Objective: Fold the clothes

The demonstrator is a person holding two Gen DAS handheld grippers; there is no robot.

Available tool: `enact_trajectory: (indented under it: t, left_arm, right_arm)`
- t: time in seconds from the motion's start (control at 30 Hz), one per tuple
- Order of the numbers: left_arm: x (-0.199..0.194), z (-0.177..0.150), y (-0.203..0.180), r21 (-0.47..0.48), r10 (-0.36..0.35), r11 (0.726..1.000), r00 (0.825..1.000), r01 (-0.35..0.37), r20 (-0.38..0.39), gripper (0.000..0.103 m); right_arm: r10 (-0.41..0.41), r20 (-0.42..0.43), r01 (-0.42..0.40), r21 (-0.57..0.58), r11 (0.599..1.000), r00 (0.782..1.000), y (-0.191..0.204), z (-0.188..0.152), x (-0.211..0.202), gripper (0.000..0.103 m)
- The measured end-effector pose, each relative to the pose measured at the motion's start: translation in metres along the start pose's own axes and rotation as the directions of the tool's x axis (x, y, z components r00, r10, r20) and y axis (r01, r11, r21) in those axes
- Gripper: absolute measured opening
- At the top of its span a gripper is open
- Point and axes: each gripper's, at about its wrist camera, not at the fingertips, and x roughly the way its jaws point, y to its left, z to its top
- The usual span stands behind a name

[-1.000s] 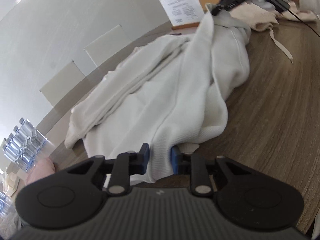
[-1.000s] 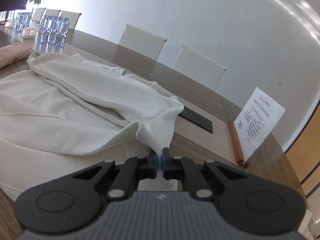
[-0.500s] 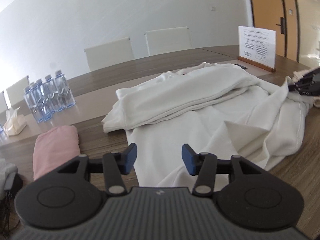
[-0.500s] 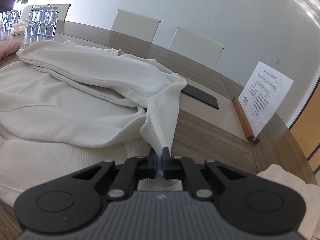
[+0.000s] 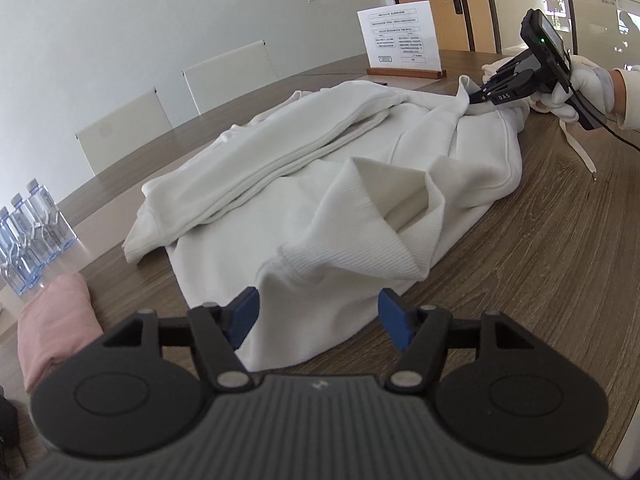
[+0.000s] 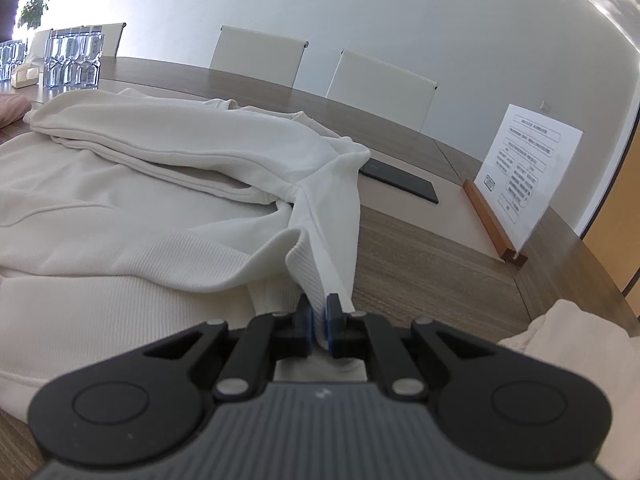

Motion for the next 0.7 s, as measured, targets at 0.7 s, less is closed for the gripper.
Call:
enact_trajectory:
  t: [0.7]
  left_arm:
    - [0.018, -0.004, -0.028, 0.116, 0.142, 0.981, 0.985, -0.153, 0.099, 0.039]
  right_arm:
    - [-0.008, 0.129, 0.005, 0.031, 1.0, 0.992, -0.005, 0.01, -0.045, 0.005]
